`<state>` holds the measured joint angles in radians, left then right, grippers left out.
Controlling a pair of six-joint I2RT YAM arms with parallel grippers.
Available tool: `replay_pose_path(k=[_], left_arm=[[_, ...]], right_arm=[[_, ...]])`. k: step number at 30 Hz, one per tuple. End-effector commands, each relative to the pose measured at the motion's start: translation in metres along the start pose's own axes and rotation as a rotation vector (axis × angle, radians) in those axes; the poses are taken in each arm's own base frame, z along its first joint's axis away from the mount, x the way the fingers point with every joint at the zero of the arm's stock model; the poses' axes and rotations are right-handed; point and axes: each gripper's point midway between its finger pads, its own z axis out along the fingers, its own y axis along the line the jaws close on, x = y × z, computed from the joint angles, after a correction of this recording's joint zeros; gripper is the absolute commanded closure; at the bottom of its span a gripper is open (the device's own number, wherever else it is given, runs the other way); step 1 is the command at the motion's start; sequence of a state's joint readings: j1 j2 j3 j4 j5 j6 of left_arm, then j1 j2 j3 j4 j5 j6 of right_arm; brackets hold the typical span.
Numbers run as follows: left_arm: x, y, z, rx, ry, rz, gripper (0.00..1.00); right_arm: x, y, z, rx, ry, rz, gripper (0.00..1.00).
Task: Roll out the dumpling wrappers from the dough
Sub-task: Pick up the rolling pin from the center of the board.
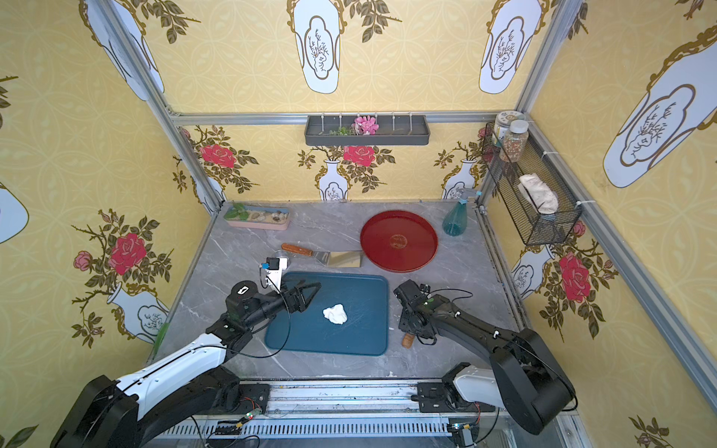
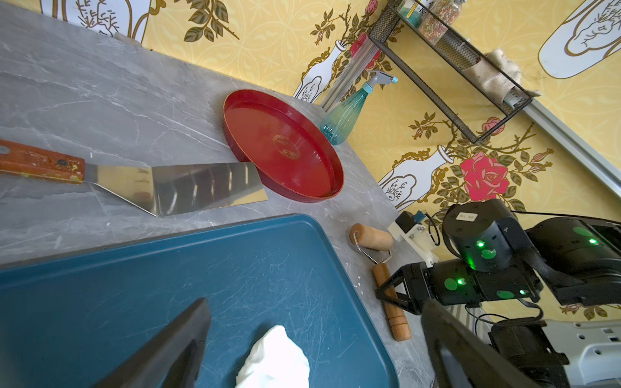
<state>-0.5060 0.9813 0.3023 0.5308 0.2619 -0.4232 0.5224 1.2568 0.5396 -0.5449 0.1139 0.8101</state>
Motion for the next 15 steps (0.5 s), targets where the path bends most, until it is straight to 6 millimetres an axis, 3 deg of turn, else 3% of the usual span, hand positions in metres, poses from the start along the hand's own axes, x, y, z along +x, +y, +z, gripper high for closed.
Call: replay_pose_path(k=[1,7,15], left_arm=[[-0.005,-0.007,0.000,0.031,-0.020,0.031,0.00],[-0.004,-0.011,0.001,0.050,-0.012,0.035,0.00],[-0.003,-0.020,0.001,0.087,-0.007,0.057,0.00]], right_arm=[[-0.001,-0.003,0.004,0.007,-0.007,-0.001,0.69],[-0.003,-0.002,0.001,-0.008,-0.023,-0.006,0.92],[-0.017,0.008,-0.020,-0.081,-0.124,-0.057,1.00]])
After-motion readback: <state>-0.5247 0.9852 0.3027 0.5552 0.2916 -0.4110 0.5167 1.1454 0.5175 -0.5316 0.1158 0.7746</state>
